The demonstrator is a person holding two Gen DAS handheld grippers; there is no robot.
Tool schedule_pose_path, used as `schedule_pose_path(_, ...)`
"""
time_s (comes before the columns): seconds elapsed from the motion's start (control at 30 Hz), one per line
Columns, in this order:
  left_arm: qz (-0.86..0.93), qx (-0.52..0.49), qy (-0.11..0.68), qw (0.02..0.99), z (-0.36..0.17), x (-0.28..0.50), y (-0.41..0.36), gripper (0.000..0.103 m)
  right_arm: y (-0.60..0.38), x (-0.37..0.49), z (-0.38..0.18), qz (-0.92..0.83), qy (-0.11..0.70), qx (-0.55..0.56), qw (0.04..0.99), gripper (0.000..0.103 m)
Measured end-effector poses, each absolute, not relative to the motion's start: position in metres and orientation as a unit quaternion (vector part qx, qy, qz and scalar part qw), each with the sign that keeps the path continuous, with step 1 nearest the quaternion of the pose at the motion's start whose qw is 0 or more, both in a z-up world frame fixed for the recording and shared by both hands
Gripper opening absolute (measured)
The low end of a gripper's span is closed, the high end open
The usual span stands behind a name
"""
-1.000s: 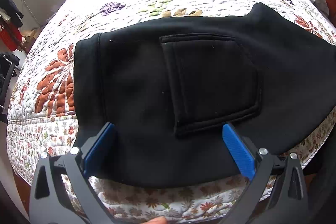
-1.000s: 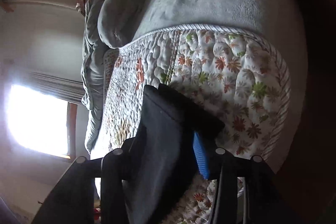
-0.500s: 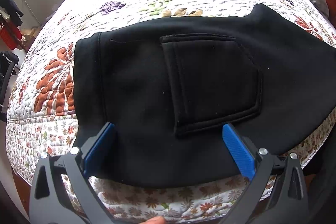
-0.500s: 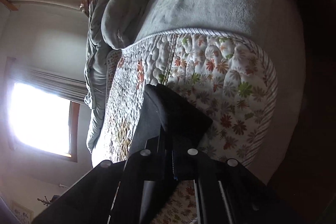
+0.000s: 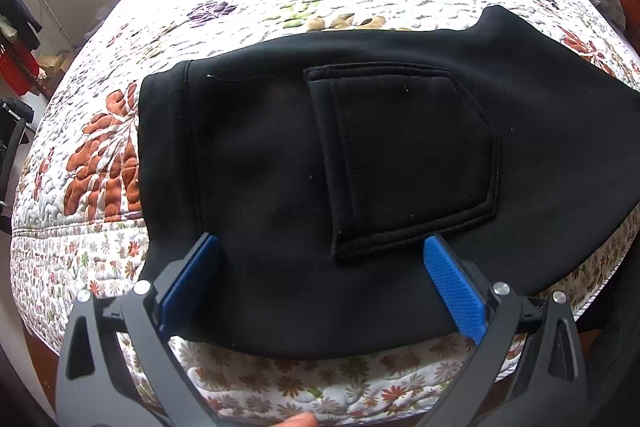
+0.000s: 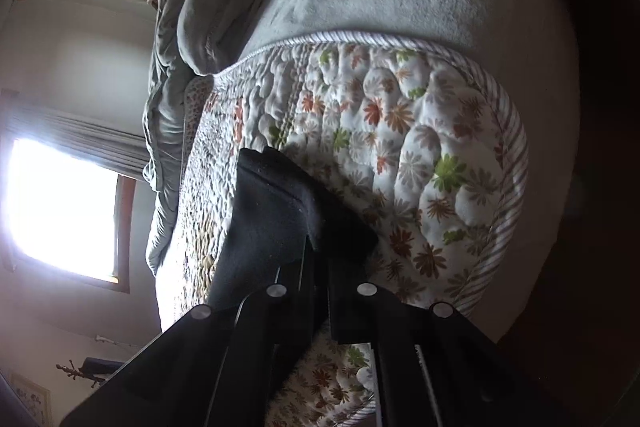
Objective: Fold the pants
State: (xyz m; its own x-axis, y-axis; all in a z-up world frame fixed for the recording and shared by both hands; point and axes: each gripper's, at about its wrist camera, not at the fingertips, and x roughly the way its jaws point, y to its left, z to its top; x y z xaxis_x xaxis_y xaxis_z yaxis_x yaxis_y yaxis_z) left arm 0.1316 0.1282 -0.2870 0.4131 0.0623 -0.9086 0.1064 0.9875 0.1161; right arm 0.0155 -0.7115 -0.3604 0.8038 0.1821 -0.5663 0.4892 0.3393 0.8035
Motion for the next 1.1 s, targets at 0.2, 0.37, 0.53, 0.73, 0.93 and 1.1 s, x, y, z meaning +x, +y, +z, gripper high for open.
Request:
schedule_pose_path(0.2,-0.017,0.074,0.541,0.837,-0.278,0.127,0.118,0.1,-0.714,0.018,-0.353,-0.095,0.305,0.564,0.761,0.008)
schedule_pose_path(0.37,-0.038,0.065,0.528,0.846,-0.263,0.118,0.1,0.1,-0.722,0.004,-0.344,-0.103,0.295,0.569,0.76,0.018)
schedule_pose_path(0.53,-0.075,0.033,0.508,0.857,-0.242,0.114,0.068,0.1,-0.726,-0.016,-0.331,-0.118,0.279,0.569,0.765,0.02)
schedule_pose_path(0.73,-0.141,0.044,0.49,0.859,-0.231,0.122,0.011,0.1,-0.708,-0.006,-0.317,-0.074,0.275,0.552,0.784,0.02)
schedule_pose_path(0.93,-0.178,0.042,0.5,0.846,-0.242,0.132,-0.034,0.1,-0.706,0.018,-0.348,-0.066,0.295,0.564,0.768,0.018)
schedule_pose_path(1.1,-0.186,0.044,0.518,0.834,-0.261,0.133,-0.053,0.1,-0.73,-0.004,-0.35,-0.092,0.252,0.585,0.766,0.01)
